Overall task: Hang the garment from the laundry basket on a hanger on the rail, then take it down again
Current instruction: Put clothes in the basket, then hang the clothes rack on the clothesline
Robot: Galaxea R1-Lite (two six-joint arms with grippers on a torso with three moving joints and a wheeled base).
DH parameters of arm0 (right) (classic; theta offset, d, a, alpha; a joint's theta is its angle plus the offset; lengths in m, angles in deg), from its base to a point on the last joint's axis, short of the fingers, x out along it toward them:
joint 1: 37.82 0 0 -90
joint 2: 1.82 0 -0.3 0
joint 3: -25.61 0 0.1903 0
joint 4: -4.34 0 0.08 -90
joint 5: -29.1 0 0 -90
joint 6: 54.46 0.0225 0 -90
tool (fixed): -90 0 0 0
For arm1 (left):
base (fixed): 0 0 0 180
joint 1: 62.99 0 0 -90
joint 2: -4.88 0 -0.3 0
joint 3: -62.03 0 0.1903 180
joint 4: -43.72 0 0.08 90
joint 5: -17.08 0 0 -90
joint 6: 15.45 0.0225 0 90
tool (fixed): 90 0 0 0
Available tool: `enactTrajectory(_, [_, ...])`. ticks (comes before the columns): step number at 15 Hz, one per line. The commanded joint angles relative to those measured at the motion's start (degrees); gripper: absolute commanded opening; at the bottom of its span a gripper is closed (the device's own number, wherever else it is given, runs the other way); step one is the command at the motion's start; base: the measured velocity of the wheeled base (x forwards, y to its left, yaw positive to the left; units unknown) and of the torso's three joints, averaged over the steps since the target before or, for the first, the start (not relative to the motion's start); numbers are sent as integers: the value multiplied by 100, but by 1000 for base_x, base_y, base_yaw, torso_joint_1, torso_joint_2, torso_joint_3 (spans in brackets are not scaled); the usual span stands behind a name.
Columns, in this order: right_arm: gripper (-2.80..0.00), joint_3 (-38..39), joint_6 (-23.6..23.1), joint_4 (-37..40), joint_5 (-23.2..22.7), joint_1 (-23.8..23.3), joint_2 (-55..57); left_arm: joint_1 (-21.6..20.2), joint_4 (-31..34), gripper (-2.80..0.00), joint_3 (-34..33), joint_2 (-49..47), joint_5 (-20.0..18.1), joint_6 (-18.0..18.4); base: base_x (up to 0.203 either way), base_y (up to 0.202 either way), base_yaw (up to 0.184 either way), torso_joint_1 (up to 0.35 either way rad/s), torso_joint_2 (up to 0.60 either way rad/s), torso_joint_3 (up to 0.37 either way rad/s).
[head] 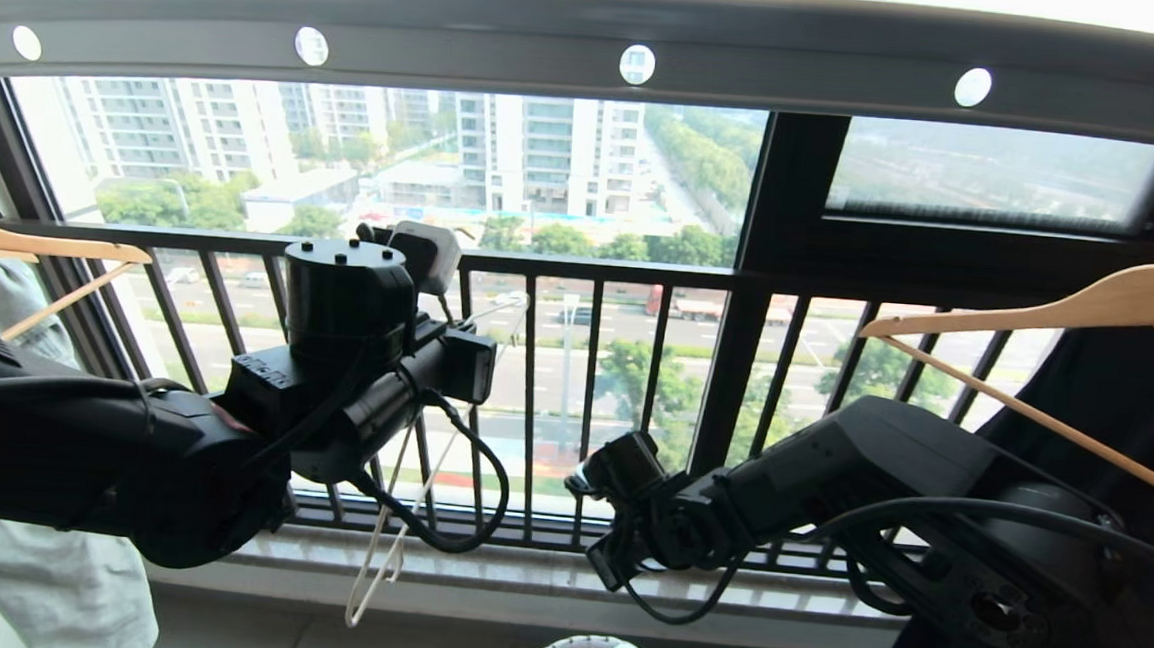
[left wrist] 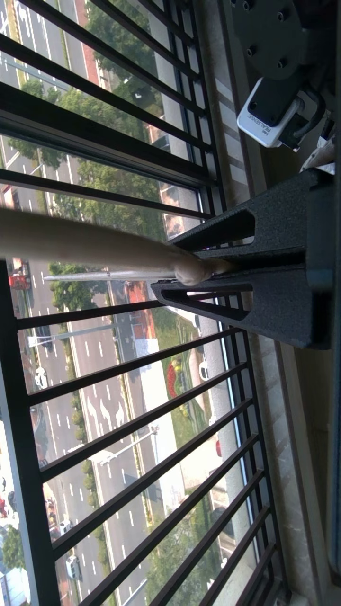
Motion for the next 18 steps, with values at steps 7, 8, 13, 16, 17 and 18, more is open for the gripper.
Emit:
enactTrajectory(7, [-280,296,57,-24,15,44,-314,26,264,-280,-42,-23,3,-82,0,0,0,0,0,0])
enactTrajectory(8, [-280,342,75,-25,16,57,-366,36,279,-280,-40,-23,3,-112,0,0,0,0,0,0])
enactTrajectory(13, [-280,745,573,-49,146,217,-1051,98,300,-280,-386,195,12,-173,0,0,0,0,0,0])
enactTrajectory(16, [-280,1023,929,-101,705,221,-1293,165,304,-280,-828,523,29,-292,0,0,0,0,0,0])
enactTrajectory(17, [-280,1021,940,-104,826,222,-1288,163,304,-280,-975,679,30,-335,0,0,0,0,0,0])
enactTrajectory(18, [-280,1016,882,-99,860,222,-1331,160,304,-280,-1127,884,32,-399,0,0,0,0,0,0])
